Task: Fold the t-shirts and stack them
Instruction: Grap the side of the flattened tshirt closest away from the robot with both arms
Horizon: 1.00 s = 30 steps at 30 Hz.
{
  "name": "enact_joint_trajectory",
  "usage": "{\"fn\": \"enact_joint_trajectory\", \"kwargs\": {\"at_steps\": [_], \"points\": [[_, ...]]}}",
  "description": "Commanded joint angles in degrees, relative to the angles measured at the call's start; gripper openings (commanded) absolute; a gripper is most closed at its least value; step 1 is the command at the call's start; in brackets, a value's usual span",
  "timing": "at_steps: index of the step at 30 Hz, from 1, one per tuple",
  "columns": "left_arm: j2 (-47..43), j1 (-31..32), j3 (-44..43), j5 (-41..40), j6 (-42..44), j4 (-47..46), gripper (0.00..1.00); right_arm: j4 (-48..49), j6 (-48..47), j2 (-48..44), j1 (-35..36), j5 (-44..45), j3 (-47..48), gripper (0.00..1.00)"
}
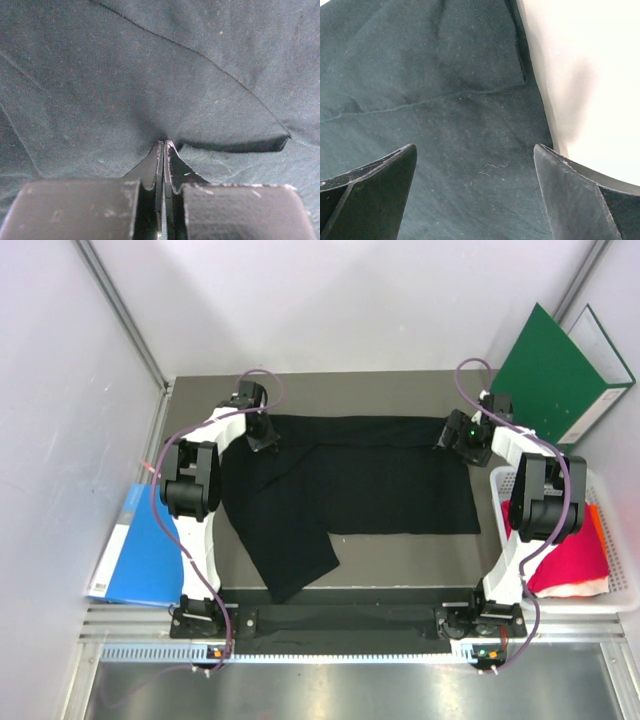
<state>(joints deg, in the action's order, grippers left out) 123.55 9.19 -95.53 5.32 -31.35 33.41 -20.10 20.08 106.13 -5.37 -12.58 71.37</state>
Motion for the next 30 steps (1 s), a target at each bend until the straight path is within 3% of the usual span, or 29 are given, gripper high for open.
{"fn": "enact_joint_trajectory", "kwargs": {"at_steps": [1, 13, 23, 30], "points": [[-0.7, 0.6, 0.3, 1.8, 0.9, -0.8, 0.00, 0.2, -0.6, -0.8, 0.0, -0.7, 3.1, 1.00], [-2.5, 8.2, 4.6, 5.1, 3.0, -4.4, 0.00, -0.6, -0.7, 0.2, -0.2, -0.3, 3.5, 1.00], [-10.8, 14.6, 11.8, 6.3, 6.3, -3.9, 0.00, -1.6, -0.3, 0.5, -0.3, 0.3, 3.7, 1.00], [-18.3, 15.2, 19.7, 2.5, 8.0, -0.6, 0.00, -2.7, -0.1, 0.3, -0.4, 0.3, 4.1, 1.00]]}}
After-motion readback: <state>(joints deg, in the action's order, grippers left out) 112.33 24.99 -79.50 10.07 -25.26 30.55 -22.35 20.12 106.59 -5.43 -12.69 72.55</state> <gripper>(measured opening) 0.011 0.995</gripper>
